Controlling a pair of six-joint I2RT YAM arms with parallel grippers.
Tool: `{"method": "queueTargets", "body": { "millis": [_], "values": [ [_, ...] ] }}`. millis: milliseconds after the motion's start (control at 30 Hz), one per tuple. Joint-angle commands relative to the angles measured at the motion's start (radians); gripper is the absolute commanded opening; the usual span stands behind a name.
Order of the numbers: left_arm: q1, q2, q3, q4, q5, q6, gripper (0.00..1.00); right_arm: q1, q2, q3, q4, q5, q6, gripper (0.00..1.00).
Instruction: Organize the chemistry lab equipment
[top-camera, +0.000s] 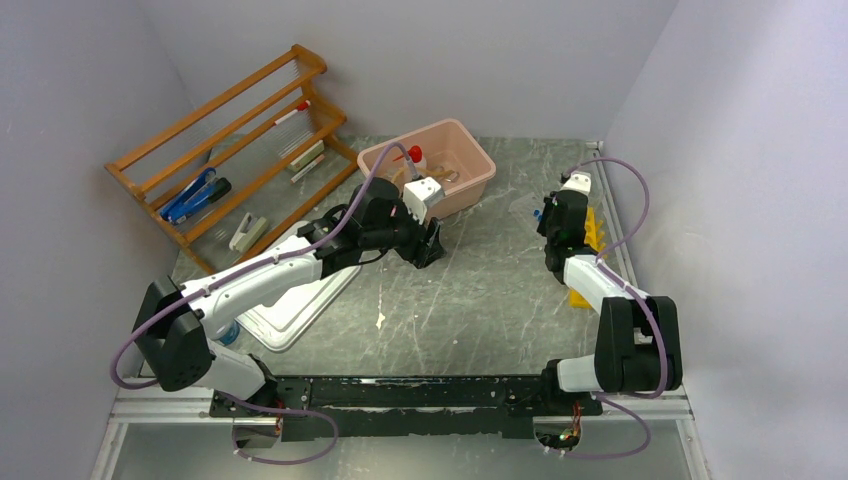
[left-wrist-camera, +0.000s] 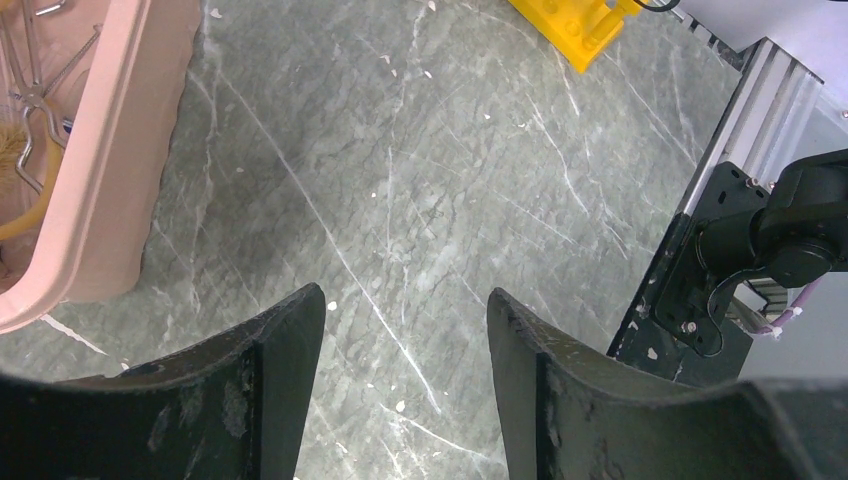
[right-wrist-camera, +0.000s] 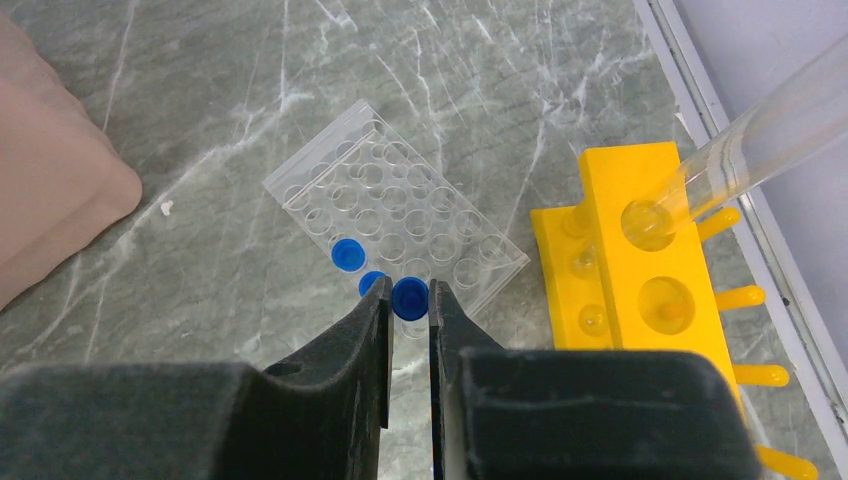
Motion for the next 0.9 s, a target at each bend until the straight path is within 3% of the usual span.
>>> {"method": "queueTargets", "body": {
  "millis": [0,467,567,867],
  "values": [
    [0.006,-0.002,0.008,0.002,-0.012,0.004,0.64,-0.007,0.012,-0.011,0.016,0.002,-0.018,0.11],
    [0.007,-0.006,-0.004,0.008,-0.009,0.000,0.64,-0.008,0.037,0.003,-0.017,0.009,-0.005,0.13],
    [0.008,-0.009,-0.008,0.011,0.004,0.004,0.58,-0.007,0.057,0.011,-0.020,0.000,-0.011,0.14],
    [0.009,-0.003,-0.004,0.022,0.018,0.006,0.58,-0.008,0.072,0.020,-0.008,-0.004,-0.019,0.26]
  ]
}}
